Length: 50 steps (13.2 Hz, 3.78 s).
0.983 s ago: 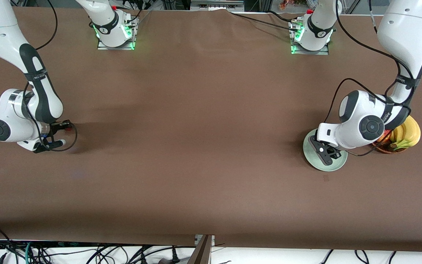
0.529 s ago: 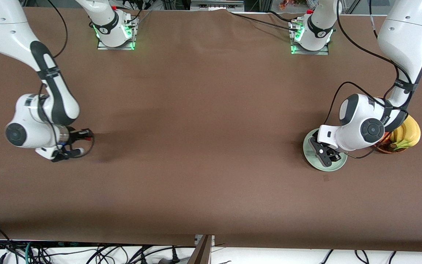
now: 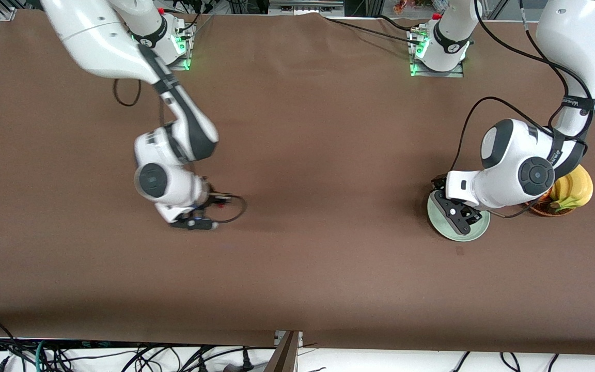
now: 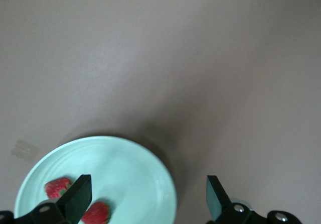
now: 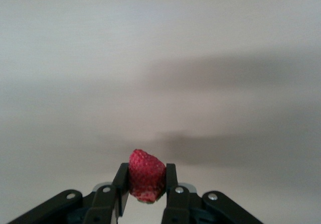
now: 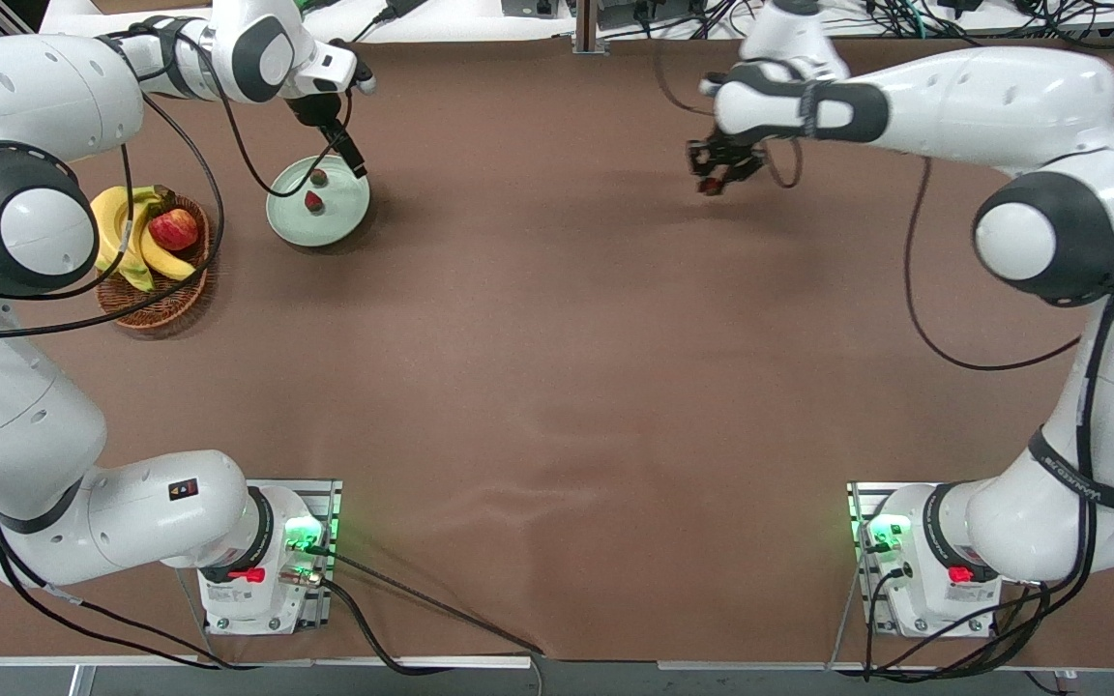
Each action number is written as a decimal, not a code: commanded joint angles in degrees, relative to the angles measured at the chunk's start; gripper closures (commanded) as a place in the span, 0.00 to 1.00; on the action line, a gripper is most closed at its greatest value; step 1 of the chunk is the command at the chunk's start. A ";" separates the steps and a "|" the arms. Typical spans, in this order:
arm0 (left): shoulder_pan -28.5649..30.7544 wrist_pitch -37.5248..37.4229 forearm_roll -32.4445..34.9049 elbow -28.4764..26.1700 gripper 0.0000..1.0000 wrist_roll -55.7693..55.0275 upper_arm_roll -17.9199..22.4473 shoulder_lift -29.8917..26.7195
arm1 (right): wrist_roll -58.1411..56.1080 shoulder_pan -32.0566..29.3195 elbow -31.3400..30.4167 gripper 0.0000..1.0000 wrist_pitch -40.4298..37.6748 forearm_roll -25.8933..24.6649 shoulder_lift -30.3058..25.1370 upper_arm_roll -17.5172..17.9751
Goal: Collect all strawberries into plate
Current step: 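Carry the last strawberry midway and set it down with the right gripper, then grasp the last strawberry with the left gripper while the right gripper retracts, then lower the strawberry onto the plate and open the left gripper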
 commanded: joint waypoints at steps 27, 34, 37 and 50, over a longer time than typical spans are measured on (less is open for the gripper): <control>-15.52 23.37 0.38 -9.19 0.00 -59.39 -5.06 6.10 | -8.49 2.32 26.43 0.00 -18.99 0.79 3.69 -0.88; -16.41 30.77 10.84 -10.17 0.27 -61.17 -3.57 10.75 | -27.50 -11.40 25.56 0.00 -39.39 -1.22 -6.49 -2.46; -16.33 30.69 10.93 -10.26 0.95 -61.17 -3.57 10.50 | -31.98 -14.23 18.90 0.00 -44.33 -7.63 -16.58 -2.64; 3.95 3.88 10.49 -6.30 1.00 -8.23 -4.09 -0.32 | -33.49 -17.66 7.71 0.00 -54.89 -7.11 -37.89 -8.88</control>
